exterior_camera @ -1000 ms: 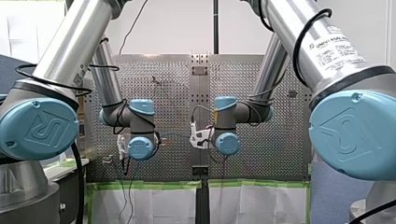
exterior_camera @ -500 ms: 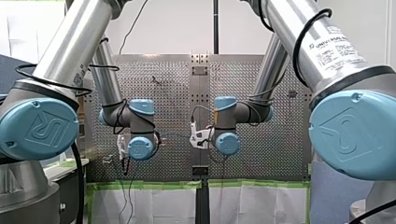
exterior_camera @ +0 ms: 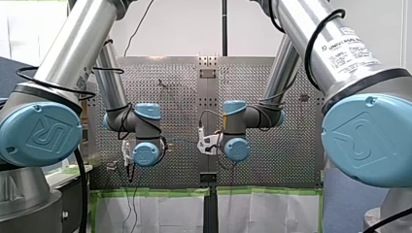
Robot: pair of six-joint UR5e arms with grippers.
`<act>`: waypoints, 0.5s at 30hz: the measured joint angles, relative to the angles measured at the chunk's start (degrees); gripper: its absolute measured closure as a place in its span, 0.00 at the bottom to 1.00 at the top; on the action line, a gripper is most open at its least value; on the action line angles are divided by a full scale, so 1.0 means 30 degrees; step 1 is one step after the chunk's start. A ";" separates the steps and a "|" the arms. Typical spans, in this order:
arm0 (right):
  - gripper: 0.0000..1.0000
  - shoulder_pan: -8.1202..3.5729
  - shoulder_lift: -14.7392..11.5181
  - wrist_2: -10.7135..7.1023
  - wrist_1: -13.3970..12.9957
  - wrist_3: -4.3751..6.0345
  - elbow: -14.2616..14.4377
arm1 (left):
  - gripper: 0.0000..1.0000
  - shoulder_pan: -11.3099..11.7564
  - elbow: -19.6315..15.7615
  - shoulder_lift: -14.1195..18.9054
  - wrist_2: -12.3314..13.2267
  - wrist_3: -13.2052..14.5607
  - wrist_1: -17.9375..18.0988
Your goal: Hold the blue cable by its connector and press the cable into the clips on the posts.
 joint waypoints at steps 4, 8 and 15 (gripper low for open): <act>1.00 0.0000 0.0000 0.0001 -0.0002 0.0000 0.0000 | 0.98 0.0007 0.0000 0.0000 0.0014 -0.0010 -0.0018; 1.00 0.0003 0.0052 0.0028 0.0054 -0.0020 -0.0056 | 0.98 0.0023 0.0000 0.0000 0.0049 -0.0046 -0.0113; 1.00 0.0002 0.1077 0.0085 0.0938 -0.0056 -0.0359 | 0.98 0.0028 0.0000 0.0000 0.0059 -0.0058 -0.0145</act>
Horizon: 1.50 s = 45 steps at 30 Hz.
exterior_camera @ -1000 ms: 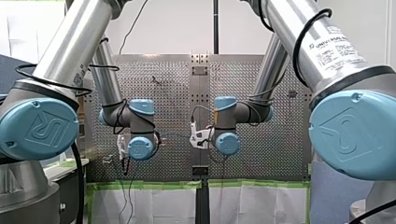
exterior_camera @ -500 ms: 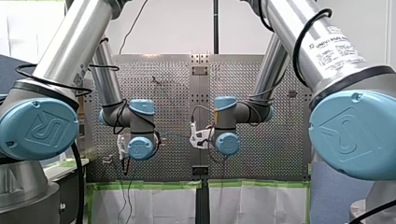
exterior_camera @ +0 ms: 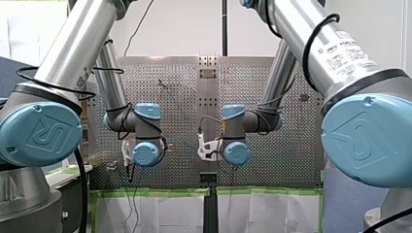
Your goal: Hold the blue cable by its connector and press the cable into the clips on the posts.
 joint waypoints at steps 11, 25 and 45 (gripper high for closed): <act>1.00 -0.0002 0.0440 0.0003 0.0201 -0.0001 -0.0021 | 0.98 0.0000 0.0000 0.0000 0.0000 -0.0001 -0.0002; 1.00 -0.0002 0.0445 0.0004 0.0204 -0.0002 -0.0021 | 0.98 -0.0795 -0.0028 -0.1583 -0.1581 0.1135 -0.0231; 1.00 -0.0104 0.0453 0.0277 0.0505 -0.0022 0.0062 | 0.98 -0.0964 -0.0020 -0.2487 -0.2785 0.0920 -0.0073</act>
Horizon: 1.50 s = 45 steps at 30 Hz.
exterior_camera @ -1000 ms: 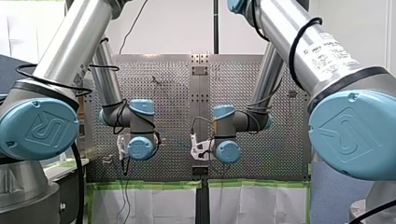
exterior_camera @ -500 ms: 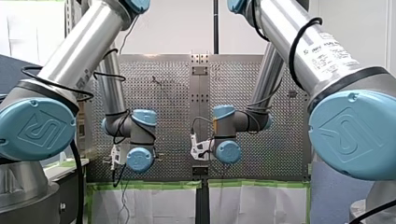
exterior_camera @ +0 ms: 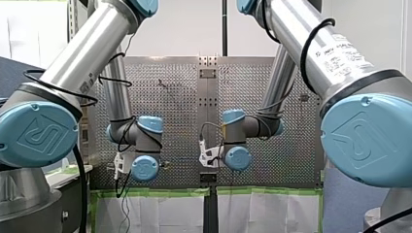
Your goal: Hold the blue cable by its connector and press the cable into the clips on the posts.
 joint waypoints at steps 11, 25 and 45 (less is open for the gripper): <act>1.00 0.0240 -0.1417 0.0009 0.1666 0.1299 -0.0367 | 0.98 -0.0214 0.0002 0.1726 0.0174 -0.0092 -0.1445; 1.00 0.0069 -0.4063 -0.1490 0.2919 0.2529 -0.1075 | 0.98 0.0621 0.1139 0.4143 0.0539 0.0792 -0.3860; 1.00 -0.0214 -0.4167 -0.2505 0.4512 0.2655 -0.3296 | 0.98 0.1455 0.4091 0.7972 0.0350 0.1055 -0.7519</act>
